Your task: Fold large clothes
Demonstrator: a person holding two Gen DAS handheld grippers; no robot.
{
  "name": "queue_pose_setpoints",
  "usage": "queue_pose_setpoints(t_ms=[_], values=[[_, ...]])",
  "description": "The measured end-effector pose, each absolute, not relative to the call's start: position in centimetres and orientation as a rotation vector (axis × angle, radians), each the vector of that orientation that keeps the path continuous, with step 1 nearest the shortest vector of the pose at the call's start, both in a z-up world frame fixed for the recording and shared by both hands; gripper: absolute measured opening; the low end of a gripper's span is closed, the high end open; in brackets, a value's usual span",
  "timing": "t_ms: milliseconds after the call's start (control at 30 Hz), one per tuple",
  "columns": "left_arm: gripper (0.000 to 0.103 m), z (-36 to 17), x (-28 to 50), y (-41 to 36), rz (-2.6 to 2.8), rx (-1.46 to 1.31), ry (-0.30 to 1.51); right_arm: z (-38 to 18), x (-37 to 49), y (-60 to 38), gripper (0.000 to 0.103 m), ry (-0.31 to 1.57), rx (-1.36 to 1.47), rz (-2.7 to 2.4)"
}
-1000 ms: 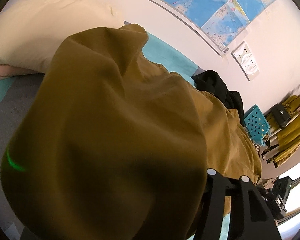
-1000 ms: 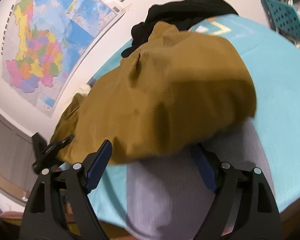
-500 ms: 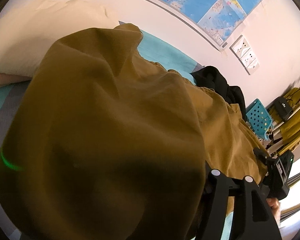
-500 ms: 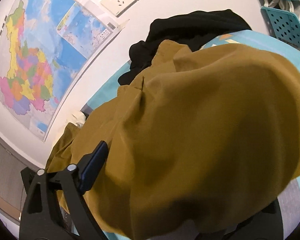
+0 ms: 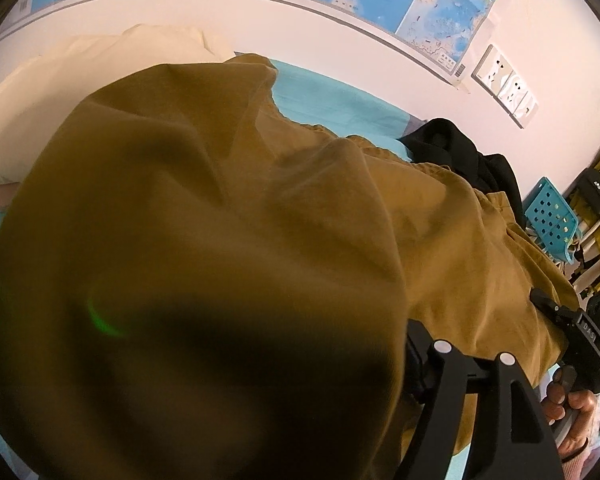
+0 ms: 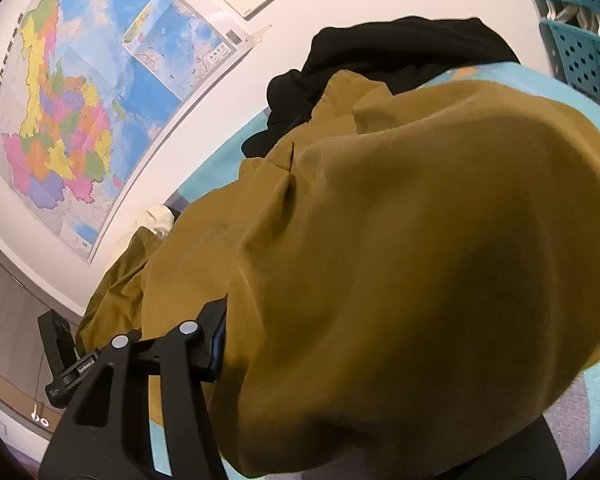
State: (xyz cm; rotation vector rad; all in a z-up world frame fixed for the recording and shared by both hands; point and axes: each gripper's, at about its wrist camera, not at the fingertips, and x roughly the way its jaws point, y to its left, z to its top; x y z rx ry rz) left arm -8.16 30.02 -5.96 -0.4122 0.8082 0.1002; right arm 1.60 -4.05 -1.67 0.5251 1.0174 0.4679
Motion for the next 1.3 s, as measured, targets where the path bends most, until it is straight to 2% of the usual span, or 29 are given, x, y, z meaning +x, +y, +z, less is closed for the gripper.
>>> queue_pose_setpoints(t_ms=[167,233,333,433,567,667,833,967,1067,1300], values=[[0.072,-6.1,-7.9,29.8,0.107,-0.395,0.803,-2.0,1.9,-3.5,0.056,1.019,0.514,0.469],[0.071,-6.0,-7.8,29.6,0.109,-0.389,0.802,-1.8,1.9,-3.4,0.048,1.018,0.49,0.473],[0.064,-5.7,-7.8,29.1,0.113,-0.363,0.793,-1.0,1.6,-3.0,0.036,0.999,0.438,0.486],[0.055,-5.1,-7.8,28.4,0.128,-0.32,0.783,0.2,1.1,-2.6,0.031,0.966,0.391,0.491],[0.054,-4.9,-7.8,28.3,0.122,-0.29,0.778,-0.3,1.5,-2.8,0.033,0.998,0.393,0.487],[0.058,-5.0,-7.7,28.4,0.125,-0.294,0.778,-0.9,1.7,-3.0,0.037,1.012,0.414,0.49],[0.067,-5.4,-7.5,29.2,0.112,-0.315,0.788,-1.4,1.9,-3.3,0.05,1.036,0.445,0.486],[0.078,-5.9,-7.2,29.5,0.115,-0.324,0.801,-1.9,2.1,-3.5,0.055,1.046,0.473,0.486],[0.08,-6.0,-7.2,29.7,0.112,-0.334,0.802,-2.1,2.2,-3.5,0.056,1.044,0.487,0.487],[0.077,-5.9,-7.2,29.8,0.11,-0.336,0.803,-1.9,2.2,-3.3,0.052,1.042,0.466,0.49]])
